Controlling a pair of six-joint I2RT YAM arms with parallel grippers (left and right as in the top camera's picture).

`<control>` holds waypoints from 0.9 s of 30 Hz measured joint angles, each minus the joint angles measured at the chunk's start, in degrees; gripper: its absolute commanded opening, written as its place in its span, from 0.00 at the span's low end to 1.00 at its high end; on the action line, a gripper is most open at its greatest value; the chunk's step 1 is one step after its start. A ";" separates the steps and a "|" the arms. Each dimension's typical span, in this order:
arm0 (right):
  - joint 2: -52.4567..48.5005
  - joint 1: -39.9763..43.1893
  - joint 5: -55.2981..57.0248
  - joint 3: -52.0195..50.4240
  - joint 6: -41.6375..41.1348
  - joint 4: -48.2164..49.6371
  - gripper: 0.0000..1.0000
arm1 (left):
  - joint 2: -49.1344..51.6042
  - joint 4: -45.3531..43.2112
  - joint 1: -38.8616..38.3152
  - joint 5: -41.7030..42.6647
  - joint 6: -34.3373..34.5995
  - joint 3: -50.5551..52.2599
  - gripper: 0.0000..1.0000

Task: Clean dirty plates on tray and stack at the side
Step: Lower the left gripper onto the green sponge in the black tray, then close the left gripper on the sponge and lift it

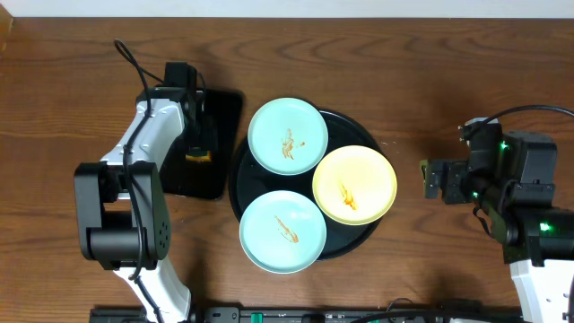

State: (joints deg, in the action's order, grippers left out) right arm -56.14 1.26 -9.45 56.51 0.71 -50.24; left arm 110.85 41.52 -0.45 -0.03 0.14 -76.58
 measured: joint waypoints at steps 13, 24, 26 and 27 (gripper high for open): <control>0.00 0.00 0.00 0.00 0.00 -0.31 0.99 | 0.00 -1.86 0.00 -0.02 -1.31 0.00 0.70; 0.00 0.00 0.00 0.00 0.00 -0.70 0.99 | 0.50 -3.48 0.00 -0.07 -1.75 0.00 0.60; 0.00 0.00 0.00 0.00 0.00 -0.74 0.99 | 1.44 -3.37 0.00 -0.15 -1.79 0.00 0.52; 0.00 0.00 0.00 0.00 0.00 -0.74 0.99 | 2.14 -3.21 0.00 -0.13 -1.86 0.00 0.43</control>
State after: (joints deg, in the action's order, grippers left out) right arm -56.14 1.26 -9.45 56.51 0.71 -50.98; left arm 112.99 38.30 -0.45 -0.16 -1.72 -76.58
